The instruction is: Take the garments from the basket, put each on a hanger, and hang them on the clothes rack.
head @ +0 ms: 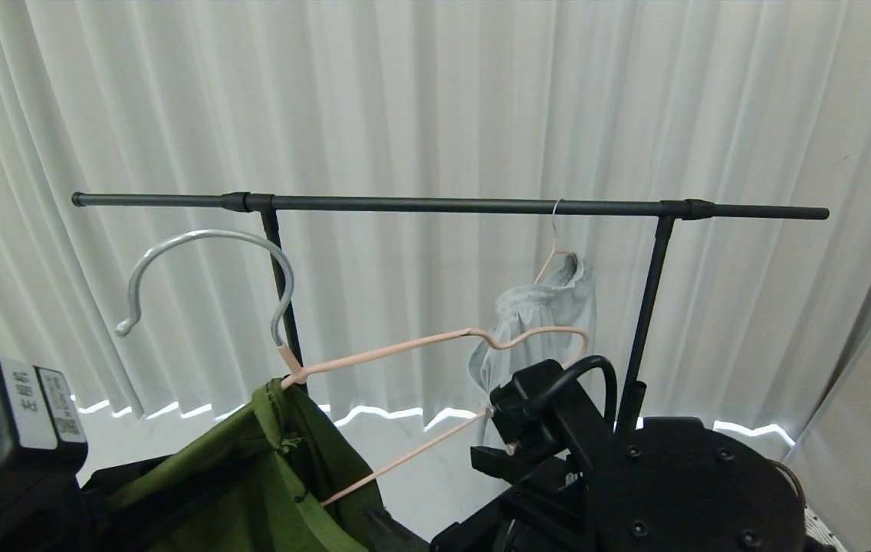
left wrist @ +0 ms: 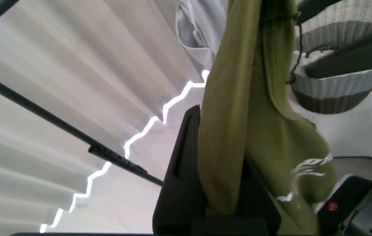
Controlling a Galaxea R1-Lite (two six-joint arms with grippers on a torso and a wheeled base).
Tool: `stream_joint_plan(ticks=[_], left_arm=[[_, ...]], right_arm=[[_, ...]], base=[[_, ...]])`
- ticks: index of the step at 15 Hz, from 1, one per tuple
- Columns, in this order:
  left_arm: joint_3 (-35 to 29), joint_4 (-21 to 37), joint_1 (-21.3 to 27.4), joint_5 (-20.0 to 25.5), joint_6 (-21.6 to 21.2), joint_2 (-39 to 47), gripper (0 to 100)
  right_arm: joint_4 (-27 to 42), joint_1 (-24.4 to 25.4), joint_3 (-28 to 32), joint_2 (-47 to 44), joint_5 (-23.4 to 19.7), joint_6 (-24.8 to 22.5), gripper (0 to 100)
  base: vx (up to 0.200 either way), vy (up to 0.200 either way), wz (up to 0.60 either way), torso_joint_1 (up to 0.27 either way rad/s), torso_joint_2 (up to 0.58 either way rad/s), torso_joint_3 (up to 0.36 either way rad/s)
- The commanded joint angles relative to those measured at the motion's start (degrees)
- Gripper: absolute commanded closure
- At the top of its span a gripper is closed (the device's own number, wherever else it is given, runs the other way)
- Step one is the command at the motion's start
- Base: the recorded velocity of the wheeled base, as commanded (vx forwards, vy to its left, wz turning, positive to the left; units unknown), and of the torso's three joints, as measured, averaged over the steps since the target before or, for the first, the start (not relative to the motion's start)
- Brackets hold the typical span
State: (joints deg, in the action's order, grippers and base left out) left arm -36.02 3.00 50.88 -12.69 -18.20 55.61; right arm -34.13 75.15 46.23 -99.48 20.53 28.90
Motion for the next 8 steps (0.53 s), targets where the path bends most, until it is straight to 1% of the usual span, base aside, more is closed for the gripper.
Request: stream_joint_plan(ticks=[1, 4, 8], left_arm=[[-0.3, 0.0, 0.1, 0.4, 0.0, -0.2, 100], [-1.2, -0.1, 0.3, 1.0, 0.0, -0.1, 100], [-2.6, -0.2, 0.7, 1.9, -0.3, -0.2, 100]], right_arm=[[-0.6, 0.8, 0.5, -2.4, -0.1, 0.0, 0], [-1.5, 3.5, 0.5, -4.1, 0.0, 0.0, 0], [-1.5, 3.9, 0.0, -6.9, 0.3, -0.1, 0]], base=[[0.000, 0.000, 0.00, 0.000, 0.00, 0.000], [0.000, 0.000, 0.00, 0.000, 0.00, 0.000], [0.000, 0.000, 0.00, 0.000, 0.00, 0.000]])
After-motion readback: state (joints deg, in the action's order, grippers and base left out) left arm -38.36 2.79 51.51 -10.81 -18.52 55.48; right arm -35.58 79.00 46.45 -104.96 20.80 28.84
